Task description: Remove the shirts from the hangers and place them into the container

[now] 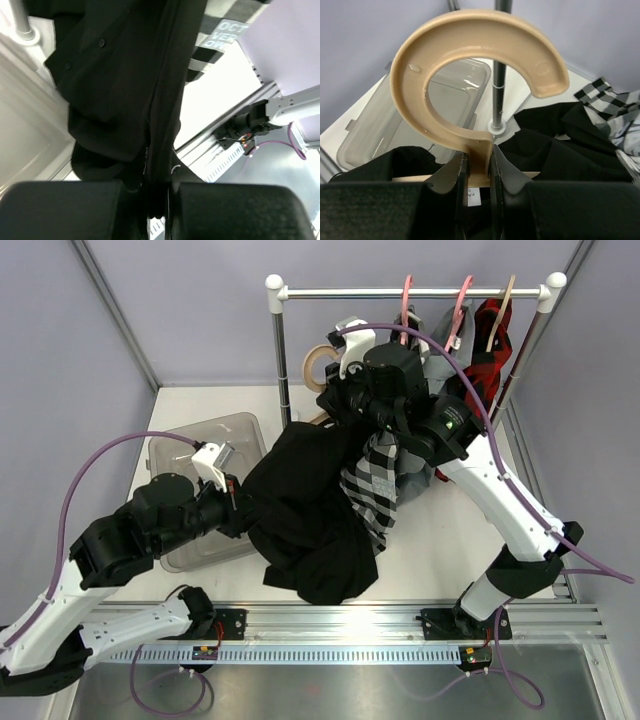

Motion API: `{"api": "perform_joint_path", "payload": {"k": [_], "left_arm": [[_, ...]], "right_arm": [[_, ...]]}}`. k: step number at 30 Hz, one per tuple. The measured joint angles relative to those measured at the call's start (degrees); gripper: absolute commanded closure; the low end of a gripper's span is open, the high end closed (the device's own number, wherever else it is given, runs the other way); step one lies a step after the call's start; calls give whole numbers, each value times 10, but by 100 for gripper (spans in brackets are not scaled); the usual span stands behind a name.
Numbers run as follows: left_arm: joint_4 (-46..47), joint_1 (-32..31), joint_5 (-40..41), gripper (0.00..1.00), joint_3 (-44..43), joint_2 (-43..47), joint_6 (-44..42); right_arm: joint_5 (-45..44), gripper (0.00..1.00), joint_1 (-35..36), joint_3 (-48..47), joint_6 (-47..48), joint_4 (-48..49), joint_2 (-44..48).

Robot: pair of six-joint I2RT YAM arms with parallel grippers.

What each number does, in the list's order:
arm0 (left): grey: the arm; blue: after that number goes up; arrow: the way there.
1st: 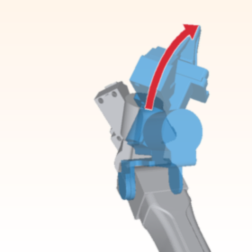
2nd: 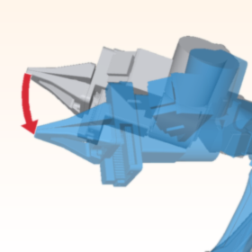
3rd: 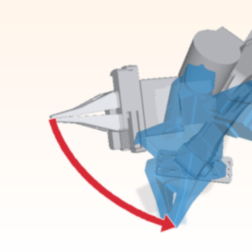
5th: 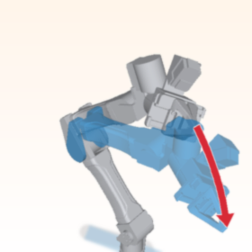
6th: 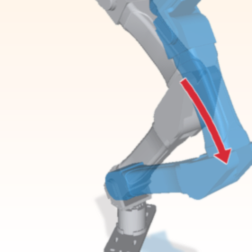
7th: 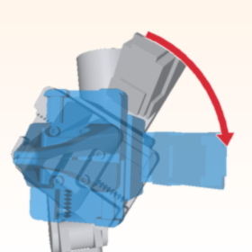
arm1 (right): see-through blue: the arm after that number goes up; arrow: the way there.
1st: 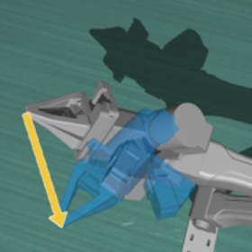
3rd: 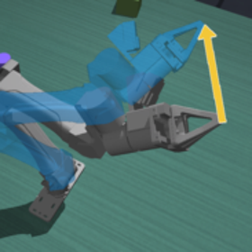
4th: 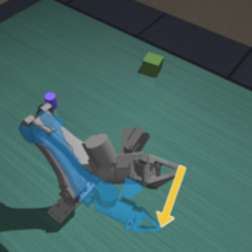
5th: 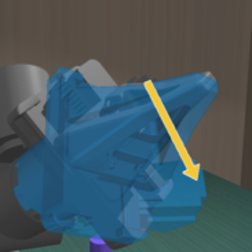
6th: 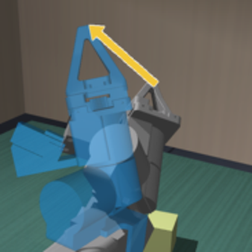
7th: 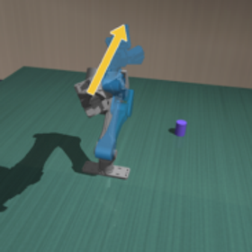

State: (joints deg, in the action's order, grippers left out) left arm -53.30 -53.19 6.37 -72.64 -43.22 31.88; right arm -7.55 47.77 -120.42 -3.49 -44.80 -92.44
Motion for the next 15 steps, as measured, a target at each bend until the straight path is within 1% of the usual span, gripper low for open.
{"api": "perform_joint_path", "payload": {"k": [8,12,15], "left_arm": [[31,-2,30,100,15,14,4],[60,-2,55,100,20,37,12],[75,-2,73,100,20,61,21]], "right_arm": [[-114,100,28,-13,-14,-16,-3],[-142,100,31,-50,-46,-34,-24],[-146,100,29,-58,-82,-46,-31]]}}
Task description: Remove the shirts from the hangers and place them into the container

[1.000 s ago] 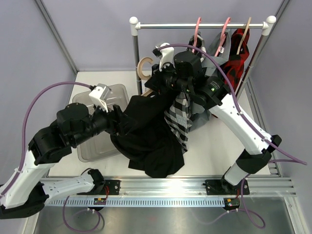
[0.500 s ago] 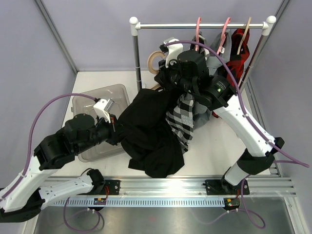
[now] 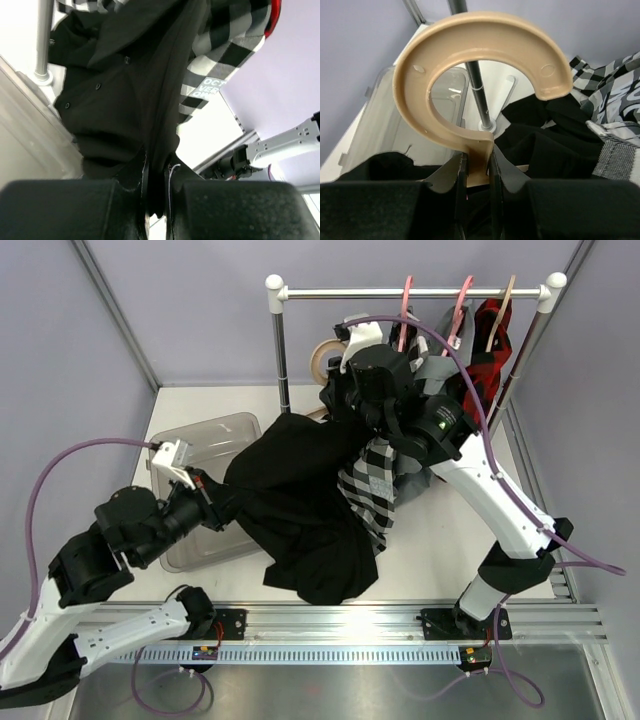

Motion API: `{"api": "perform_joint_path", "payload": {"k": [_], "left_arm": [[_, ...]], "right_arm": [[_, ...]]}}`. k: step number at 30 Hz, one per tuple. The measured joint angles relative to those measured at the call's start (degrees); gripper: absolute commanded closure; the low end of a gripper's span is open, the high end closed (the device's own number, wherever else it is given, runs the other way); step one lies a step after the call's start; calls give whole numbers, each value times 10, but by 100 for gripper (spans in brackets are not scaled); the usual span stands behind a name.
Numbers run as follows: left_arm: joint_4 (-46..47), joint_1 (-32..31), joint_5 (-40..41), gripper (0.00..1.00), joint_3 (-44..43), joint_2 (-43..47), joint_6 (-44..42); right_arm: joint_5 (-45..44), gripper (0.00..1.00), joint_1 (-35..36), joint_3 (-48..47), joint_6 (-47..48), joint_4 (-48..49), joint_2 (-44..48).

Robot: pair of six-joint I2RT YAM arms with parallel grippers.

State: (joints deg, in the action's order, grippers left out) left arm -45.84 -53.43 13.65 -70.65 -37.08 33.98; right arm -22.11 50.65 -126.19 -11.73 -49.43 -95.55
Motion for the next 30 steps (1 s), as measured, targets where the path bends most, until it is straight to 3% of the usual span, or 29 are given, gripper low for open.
{"api": "perform_joint_path", "payload": {"k": [7,13,18,26,27,28,29,30], "left_arm": [[-54,2,30,100,0,40,7],[-52,2,24,100,40,14,9],[-12,2,20,100,108,33,28],[37,2,11,100,195,136,69],[37,2,11,91,194,141,70],[35,2,11,73,193,139,68],[32,2,10,34,192,131,62],[24,2,5,27,189,120,52]], "right_arm": [[-42,100,-92,41,-9,0,26],[-56,100,-101,23,2,-21,31],[-53,100,-118,-23,-7,-63,29],[4,100,-163,-82,-82,-96,26],[17,100,-167,-75,-83,-92,26],[33,100,-170,-64,-82,-83,29],[52,100,-176,-46,-80,-70,33],[64,100,-180,-30,-76,-58,38]]}}
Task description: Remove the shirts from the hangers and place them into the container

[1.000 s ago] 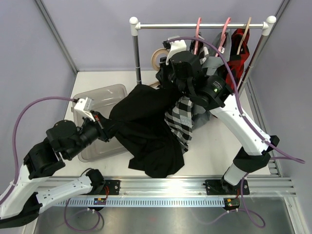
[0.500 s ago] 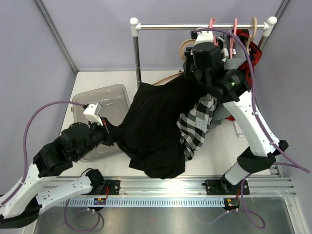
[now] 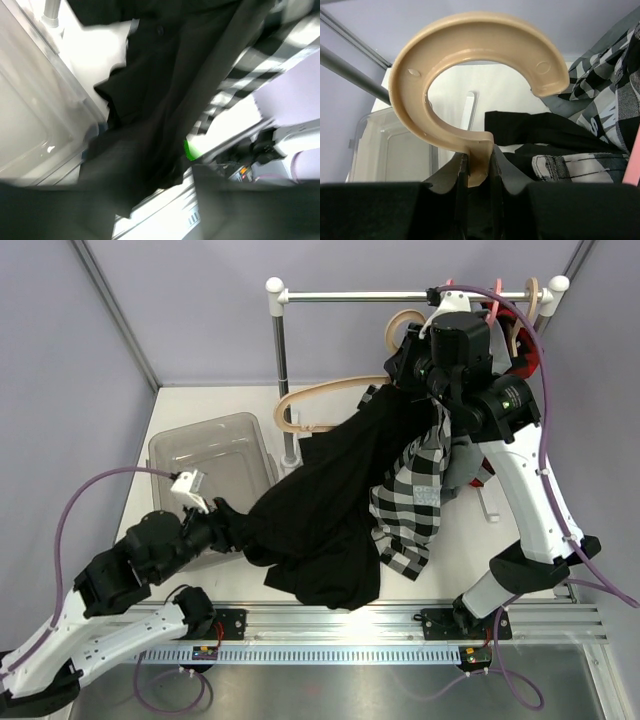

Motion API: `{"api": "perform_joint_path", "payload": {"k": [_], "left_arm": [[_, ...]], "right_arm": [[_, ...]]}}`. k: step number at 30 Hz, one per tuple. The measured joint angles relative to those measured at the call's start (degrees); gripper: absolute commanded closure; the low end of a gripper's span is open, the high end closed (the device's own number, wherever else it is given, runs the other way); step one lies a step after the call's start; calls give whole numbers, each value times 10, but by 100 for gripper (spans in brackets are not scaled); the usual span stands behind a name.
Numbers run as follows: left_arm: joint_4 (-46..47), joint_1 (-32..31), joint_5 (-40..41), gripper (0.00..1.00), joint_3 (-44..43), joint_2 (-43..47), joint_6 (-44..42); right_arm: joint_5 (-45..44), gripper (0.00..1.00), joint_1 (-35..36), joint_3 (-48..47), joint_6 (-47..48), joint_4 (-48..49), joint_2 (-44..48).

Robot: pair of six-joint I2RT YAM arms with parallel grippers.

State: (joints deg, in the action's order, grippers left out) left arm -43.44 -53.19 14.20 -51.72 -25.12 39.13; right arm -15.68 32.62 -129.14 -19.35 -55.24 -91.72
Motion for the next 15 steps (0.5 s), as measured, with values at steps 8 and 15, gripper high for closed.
{"api": "perform_joint_path", "payload": {"k": [8,15], "left_arm": [[-26,0,-28,3,-275,-242,-143],[10,0,-50,4,-430,-279,-238]], "right_arm": [[45,100,36,88,48,40,30],[53,100,68,105,88,40,35]]}}
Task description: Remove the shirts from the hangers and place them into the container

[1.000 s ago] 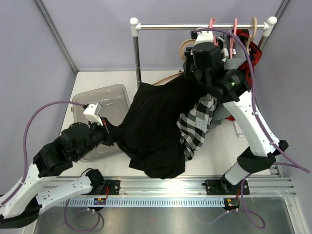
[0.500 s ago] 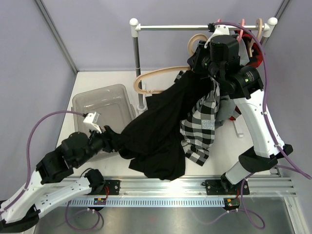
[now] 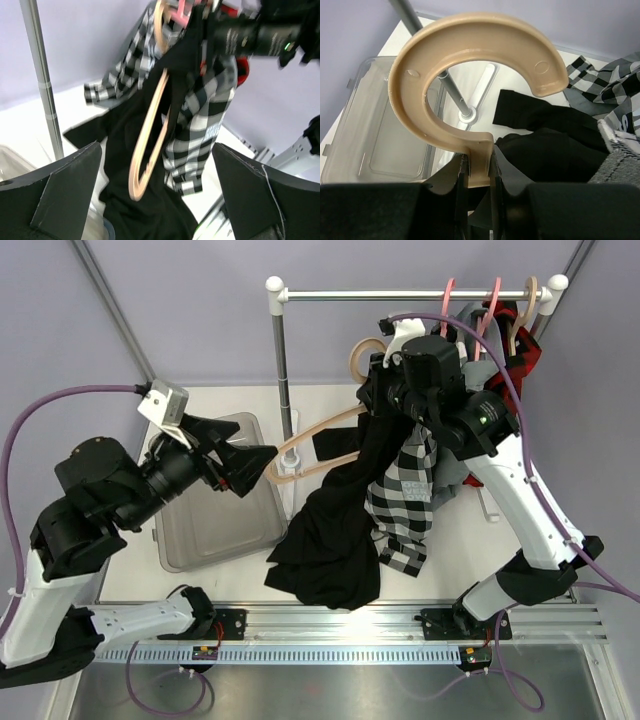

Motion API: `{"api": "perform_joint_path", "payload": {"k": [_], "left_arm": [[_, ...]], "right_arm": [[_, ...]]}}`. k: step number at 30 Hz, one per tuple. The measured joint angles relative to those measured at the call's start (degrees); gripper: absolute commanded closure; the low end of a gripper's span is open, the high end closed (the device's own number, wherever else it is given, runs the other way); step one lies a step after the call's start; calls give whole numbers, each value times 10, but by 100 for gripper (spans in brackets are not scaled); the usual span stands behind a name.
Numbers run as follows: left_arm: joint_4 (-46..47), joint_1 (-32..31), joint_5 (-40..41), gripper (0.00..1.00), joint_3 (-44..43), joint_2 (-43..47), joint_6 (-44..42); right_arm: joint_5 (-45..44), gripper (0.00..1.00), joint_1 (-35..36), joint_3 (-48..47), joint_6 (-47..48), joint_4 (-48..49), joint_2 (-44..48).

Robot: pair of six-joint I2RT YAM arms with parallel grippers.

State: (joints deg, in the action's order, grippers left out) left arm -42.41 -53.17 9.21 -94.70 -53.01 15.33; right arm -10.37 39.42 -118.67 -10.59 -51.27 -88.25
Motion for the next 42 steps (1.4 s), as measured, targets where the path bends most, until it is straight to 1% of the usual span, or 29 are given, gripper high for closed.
{"api": "perform_joint_path", "payload": {"k": [2,5,6,8,11,12,13,14,16,19,20,21,22,23,26,27,32,35,38,42], "left_arm": [[6,0,-4,4,-18,-12,-10],[6,0,-12,5,-8,-28,-18],[6,0,-14,6,-2,-32,-19],[3,0,-18,13,13,-43,-19],[-1,0,-24,38,25,-65,-17],[-2,0,-26,70,28,-71,-17],[-3,0,-27,98,32,-75,-14],[-6,0,-28,100,35,-78,-13],[-3,-5,-46,100,35,-82,-16],[-5,-8,-48,100,34,-82,-13],[-5,-7,-47,100,34,-82,-11],[-5,-8,-47,100,34,-82,-10],[-6,-9,-46,100,34,-82,-9],[-8,-7,-38,100,34,-81,-6],[-23,0,-8,100,35,-82,-4],[-26,1,2,100,35,-82,-3],[-30,1,7,100,35,-81,-2],[-30,1,4,100,35,-78,1],[-30,1,-3,100,35,-70,7],[-31,1,-13,100,35,-52,12]], "right_arm": [[2,100,7,3,5,-1,2],[9,100,15,3,10,-7,5],[11,100,17,2,11,-9,7],[15,100,20,-4,13,-15,7],[20,100,26,-17,14,-22,7],[21,100,28,-22,15,-23,7],[23,100,31,-29,15,-26,7],[24,100,34,-35,15,-28,7],[21,100,36,-40,21,-30,7],[21,100,37,-41,25,-36,7],[24,74,37,-41,26,-36,7],[24,54,37,-41,27,-36,8],[26,43,37,-41,26,-37,9],[31,40,38,-42,27,-40,11],[40,20,49,-35,30,-42,36],[40,15,53,-25,29,-39,52],[30,14,58,78,27,-16,163],[25,16,58,138,26,4,201],[25,18,58,171,26,35,195],[25,19,59,182,28,69,142]]}}
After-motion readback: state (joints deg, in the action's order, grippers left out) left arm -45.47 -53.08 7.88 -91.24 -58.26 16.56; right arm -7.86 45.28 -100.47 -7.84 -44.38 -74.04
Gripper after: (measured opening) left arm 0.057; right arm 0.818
